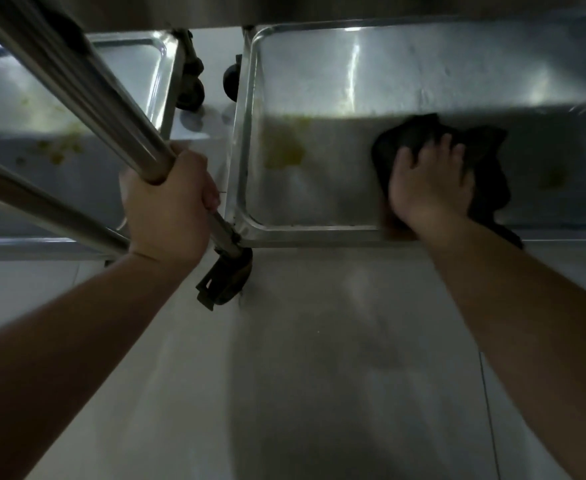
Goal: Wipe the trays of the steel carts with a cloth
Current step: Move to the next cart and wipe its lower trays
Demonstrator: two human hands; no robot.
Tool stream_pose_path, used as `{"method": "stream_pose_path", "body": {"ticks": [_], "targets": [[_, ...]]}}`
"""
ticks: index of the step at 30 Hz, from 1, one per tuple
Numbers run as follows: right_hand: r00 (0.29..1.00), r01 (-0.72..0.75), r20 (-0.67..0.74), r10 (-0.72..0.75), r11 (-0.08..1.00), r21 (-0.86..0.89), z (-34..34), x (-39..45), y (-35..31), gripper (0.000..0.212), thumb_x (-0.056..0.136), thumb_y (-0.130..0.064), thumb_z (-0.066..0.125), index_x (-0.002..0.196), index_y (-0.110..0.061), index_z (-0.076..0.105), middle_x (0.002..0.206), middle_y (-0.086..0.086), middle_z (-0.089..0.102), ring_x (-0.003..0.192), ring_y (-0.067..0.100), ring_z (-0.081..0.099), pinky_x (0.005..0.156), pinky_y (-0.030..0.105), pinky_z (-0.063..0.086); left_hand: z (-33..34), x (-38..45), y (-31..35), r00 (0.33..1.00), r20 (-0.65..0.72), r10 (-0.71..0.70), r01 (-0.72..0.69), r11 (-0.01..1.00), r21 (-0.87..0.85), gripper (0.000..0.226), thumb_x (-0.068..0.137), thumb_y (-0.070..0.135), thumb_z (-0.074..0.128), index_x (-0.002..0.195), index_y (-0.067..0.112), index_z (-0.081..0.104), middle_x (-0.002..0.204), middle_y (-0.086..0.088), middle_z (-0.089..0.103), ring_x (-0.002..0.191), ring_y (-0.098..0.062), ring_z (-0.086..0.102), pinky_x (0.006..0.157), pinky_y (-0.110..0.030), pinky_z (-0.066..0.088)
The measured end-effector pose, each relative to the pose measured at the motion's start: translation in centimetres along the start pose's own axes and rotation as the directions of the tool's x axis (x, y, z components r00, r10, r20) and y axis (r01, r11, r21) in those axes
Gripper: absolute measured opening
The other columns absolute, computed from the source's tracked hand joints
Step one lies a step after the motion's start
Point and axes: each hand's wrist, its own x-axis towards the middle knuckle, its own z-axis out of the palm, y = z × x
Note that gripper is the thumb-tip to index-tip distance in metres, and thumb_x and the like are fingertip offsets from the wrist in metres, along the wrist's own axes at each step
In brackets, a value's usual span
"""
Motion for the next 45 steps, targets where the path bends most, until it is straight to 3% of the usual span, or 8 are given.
{"method": "stream_pose_path", "body": {"ticks": [10, 17, 20, 23, 27, 34, 40, 45], "targets": [[0.518, 0.835, 0.305, -0.799, 0.55, 0.023, 4.3, -3.8, -11.6, 0.063, 0.105, -0.032, 0.034, 0.166, -0.034, 0.018, 0.174, -0.014, 0.013, 0.16, 0.012, 0.011, 0.126, 0.043, 0.009, -0.2, 0.6, -0.1, 0.993, 0.122, 0.007, -0.003, 1.0, -0.03, 0.03, 0.077, 0.013, 0.055, 0.052, 0.028, 0.057, 0.049, 0.002, 0.049, 0.047, -0.021, 0.047, 0.052, -0.029, 0.044], [0.983, 0.166, -0.068, -0.17, 0.984, -0.057, -2.4, 9.1, 0.7, 0.074, 0.103, -0.035, 0.047, 0.166, -0.009, 0.017, 0.174, 0.016, 0.01, 0.161, 0.031, 0.007, 0.13, 0.046, 0.008, 0.0, 0.4, -0.4, 0.992, 0.124, -0.006, 0.016, 0.997, -0.081, 0.028, 0.078, 0.014, 0.056, 0.055, 0.029, 0.055, 0.049, 0.003, 0.045, 0.046, -0.02, 0.043, 0.052, -0.029, 0.043], [0.996, -0.09, -0.01, 0.09, 0.993, -0.075, -2.5, 10.4, -1.2, 0.073, 0.104, -0.035, 0.036, 0.167, -0.01, 0.008, 0.176, 0.009, 0.002, 0.162, 0.027, -0.003, 0.13, 0.049, 0.006, 0.1, 0.4, -0.3, 0.993, 0.116, -0.002, 0.012, 0.997, -0.081, 0.028, 0.077, 0.013, 0.055, 0.054, 0.029, 0.054, 0.048, 0.004, 0.045, 0.045, -0.02, 0.043, 0.051, -0.029, 0.042], [0.995, 0.096, 0.018, -0.095, 0.989, -0.114, -0.3, 7.8, -7.1, 0.07, 0.106, -0.035, 0.035, 0.166, -0.008, 0.012, 0.174, 0.012, 0.01, 0.161, 0.028, 0.005, 0.129, 0.046, 0.007, 0.2, 0.3, -0.2, 0.992, 0.127, -0.001, 0.014, 0.994, -0.106, 0.031, 0.077, 0.012, 0.055, 0.053, 0.032, 0.054, 0.047, 0.006, 0.044, 0.045, -0.018, 0.042, 0.051, -0.029, 0.041], [0.778, 0.603, 0.239, -0.581, 0.797, -0.028, 4.0, 0.9, -16.3, 0.067, 0.108, -0.04, 0.034, 0.168, -0.016, 0.013, 0.176, 0.001, 0.007, 0.161, 0.018, 0.003, 0.13, 0.042, 0.005, 0.2, 0.3, -0.2, 0.994, 0.111, -0.002, 0.013, 0.995, -0.097, 0.03, 0.074, 0.011, 0.055, 0.051, 0.029, 0.054, 0.046, 0.004, 0.043, 0.044, -0.019, 0.04, 0.05, -0.029, 0.039], [0.282, 0.924, 0.379, -0.881, 0.355, 0.138, 5.4, -4.4, -14.2, 0.062, 0.109, -0.044, 0.036, 0.167, -0.028, 0.019, 0.174, -0.01, 0.016, 0.16, 0.007, 0.005, 0.13, 0.035, 0.002, -0.2, 0.6, -0.2, 0.991, 0.131, 0.008, 0.0, 0.998, -0.063, 0.026, 0.071, 0.011, 0.056, 0.051, 0.027, 0.057, 0.047, 0.001, 0.048, 0.045, -0.023, 0.045, 0.05, -0.03, 0.041], [0.749, 0.648, 0.229, -0.622, 0.759, -0.059, 2.9, 6.1, -14.9, 0.071, 0.109, -0.041, 0.039, 0.168, -0.013, 0.01, 0.176, 0.007, 0.007, 0.162, 0.024, 0.006, 0.13, 0.04, 0.007, 0.1, 0.1, 0.7, 0.991, 0.128, -0.029, 0.034, 0.999, -0.033, 0.022, 0.07, 0.017, 0.056, 0.05, 0.026, 0.052, 0.047, 0.002, 0.044, 0.046, -0.023, 0.041, 0.052, -0.034, 0.038], [0.847, 0.486, 0.249, -0.469, 0.874, -0.007, 3.5, 8.0, -18.9, 0.068, 0.108, -0.038, 0.035, 0.168, -0.024, 0.008, 0.176, -0.001, 0.002, 0.162, 0.025, 0.003, 0.127, 0.049, 0.005, 0.2, -0.2, 0.9, 0.991, 0.114, -0.069, 0.073, 0.997, -0.03, 0.02, 0.079, 0.001, 0.052, 0.061, 0.009, 0.045, 0.052, -0.007, 0.038, 0.048, -0.021, 0.04, 0.052, -0.033, 0.038]]}}
